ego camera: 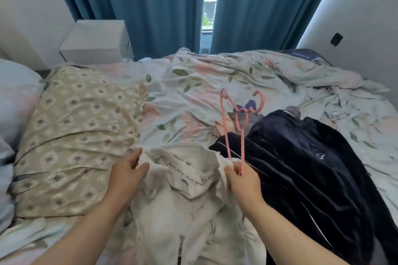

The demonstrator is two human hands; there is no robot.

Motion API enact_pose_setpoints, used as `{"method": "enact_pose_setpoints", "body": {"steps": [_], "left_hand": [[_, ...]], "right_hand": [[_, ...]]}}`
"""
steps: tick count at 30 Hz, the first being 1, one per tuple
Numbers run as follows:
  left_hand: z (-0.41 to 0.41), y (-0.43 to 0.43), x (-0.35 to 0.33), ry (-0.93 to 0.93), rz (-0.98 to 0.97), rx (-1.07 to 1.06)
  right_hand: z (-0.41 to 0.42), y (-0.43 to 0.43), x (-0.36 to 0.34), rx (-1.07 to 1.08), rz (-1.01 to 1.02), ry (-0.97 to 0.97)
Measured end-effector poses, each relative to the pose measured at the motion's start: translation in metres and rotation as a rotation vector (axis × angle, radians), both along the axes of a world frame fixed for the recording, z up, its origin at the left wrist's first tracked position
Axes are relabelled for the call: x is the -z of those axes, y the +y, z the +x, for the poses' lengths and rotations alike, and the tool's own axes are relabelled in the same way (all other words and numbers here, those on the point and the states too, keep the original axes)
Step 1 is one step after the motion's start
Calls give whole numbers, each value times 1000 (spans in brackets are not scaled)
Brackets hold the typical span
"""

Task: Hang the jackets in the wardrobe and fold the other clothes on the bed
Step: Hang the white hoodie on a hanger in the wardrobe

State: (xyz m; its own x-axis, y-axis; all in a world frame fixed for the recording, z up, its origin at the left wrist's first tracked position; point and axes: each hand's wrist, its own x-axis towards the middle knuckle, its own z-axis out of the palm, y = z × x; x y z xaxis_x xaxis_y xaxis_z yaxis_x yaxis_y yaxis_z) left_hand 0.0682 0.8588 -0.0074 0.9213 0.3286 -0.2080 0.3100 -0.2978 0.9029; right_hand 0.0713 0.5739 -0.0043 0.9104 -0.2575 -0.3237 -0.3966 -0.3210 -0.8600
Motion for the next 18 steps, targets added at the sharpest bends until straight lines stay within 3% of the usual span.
{"method": "enact_pose_setpoints", "body": {"steps": [7,10,12,18], "left_hand": [[36,-3,131,-29,103,294],[43,1,179,28,447,421],[48,4,198,-61,607,417],[55,3,230,-200,756,352]], "right_hand": [[50,12,129,-217,-228,-142],[57,19,170,-286,-300,-144],[62,19,186,-298,-308,-190],[75,8,202,-340,-174,-222]]}}
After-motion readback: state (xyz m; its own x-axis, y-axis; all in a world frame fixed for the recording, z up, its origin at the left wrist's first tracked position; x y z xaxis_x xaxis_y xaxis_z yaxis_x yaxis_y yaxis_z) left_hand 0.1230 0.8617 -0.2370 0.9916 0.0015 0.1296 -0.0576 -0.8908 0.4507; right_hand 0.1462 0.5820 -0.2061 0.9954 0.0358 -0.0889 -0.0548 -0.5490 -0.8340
